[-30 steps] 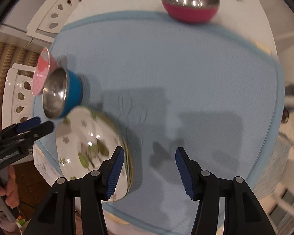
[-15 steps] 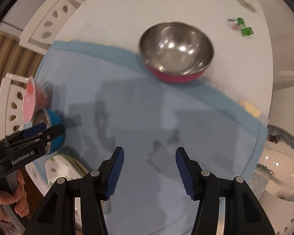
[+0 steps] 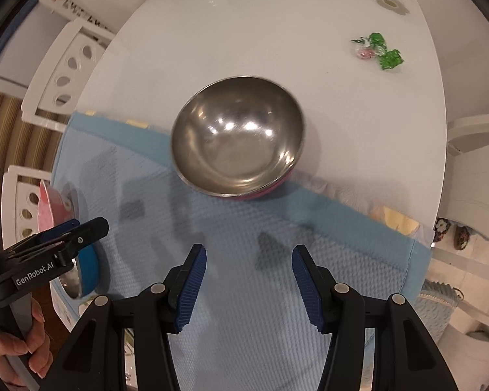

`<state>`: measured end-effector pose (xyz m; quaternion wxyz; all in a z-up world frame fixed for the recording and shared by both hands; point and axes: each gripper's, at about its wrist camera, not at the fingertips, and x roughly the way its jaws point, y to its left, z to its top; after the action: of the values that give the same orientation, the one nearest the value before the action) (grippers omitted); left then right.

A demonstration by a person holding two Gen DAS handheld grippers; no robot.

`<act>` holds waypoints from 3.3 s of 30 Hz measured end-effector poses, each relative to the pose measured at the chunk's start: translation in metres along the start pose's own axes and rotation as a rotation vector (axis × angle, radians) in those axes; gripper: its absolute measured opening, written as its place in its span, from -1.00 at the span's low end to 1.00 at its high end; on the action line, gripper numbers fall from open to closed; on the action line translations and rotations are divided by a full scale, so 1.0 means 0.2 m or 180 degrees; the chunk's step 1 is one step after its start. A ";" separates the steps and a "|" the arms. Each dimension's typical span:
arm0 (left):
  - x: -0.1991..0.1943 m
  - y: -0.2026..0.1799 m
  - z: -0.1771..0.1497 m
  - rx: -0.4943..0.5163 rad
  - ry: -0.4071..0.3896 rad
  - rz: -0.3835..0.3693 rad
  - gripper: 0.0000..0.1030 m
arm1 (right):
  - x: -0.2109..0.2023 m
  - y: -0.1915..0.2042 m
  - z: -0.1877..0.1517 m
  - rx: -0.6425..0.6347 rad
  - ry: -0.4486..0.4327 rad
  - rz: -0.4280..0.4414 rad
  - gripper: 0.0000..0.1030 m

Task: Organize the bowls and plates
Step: 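Move the right tool to the small steel bowl with pink outside, then grasp the rim of the pink steel bowl with the right gripper, then lift the pink steel bowl with the right gripper and carry it toward the plates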

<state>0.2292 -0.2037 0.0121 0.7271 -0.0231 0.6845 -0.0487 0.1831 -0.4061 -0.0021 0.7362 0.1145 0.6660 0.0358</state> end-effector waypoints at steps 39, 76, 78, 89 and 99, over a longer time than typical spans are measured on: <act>0.19 -0.29 0.22 0.0400 -0.0498 -0.0317 0.30 | 0.19 -0.26 0.14 0.0942 -0.0934 0.0663 0.15; 0.30 -0.27 0.16 0.0270 -0.0454 -0.0532 -0.70 | 0.36 -0.16 0.16 0.0624 -0.0684 0.0760 -0.65; 0.29 -0.25 0.15 0.0222 -0.0432 -0.0565 -0.70 | 0.35 -0.15 0.14 0.0654 -0.0670 0.0790 -0.65; 0.11 -0.13 0.01 0.0135 -0.0475 -0.0547 -0.70 | 0.24 0.03 0.01 0.0517 -0.0639 0.0839 -0.65; -0.11 -0.05 -0.15 0.0324 -0.0575 -0.0594 -0.69 | 0.05 0.17 -0.21 0.0546 -0.0742 0.0786 -0.65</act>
<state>0.1971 -0.2101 0.0324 0.7783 -0.0540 0.6077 -0.1486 0.1467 -0.3655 -0.0086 0.7860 0.2611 0.5577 0.0555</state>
